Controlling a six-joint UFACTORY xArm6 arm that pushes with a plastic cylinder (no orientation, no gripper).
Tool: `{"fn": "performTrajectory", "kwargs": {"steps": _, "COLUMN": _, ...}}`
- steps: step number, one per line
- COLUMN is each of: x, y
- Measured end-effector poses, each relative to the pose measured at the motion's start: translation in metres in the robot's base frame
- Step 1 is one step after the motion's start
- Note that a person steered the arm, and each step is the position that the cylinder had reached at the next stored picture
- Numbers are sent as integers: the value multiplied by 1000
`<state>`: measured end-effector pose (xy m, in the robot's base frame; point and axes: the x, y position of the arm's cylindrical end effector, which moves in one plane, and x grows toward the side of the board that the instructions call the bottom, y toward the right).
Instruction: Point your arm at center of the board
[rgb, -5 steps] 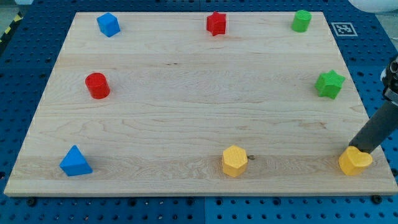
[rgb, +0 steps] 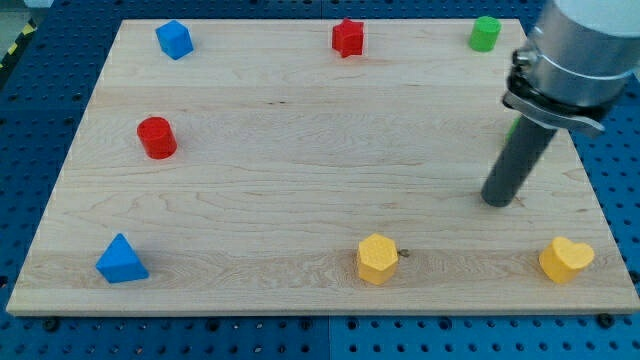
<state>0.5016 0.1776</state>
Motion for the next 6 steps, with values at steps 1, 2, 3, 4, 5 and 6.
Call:
{"fn": "performTrajectory", "kwargs": {"steps": 1, "x": -8, "y": -5}}
{"fn": "performTrajectory", "kwargs": {"steps": 2, "x": -9, "y": -5}}
{"fn": "performTrajectory", "kwargs": {"steps": 3, "x": -11, "y": -6}}
{"fn": "performTrajectory", "kwargs": {"steps": 4, "x": -25, "y": -29}}
{"fn": "performTrajectory", "kwargs": {"steps": 5, "x": -39, "y": -60}}
{"fn": "performTrajectory", "kwargs": {"steps": 6, "x": -43, "y": -88}}
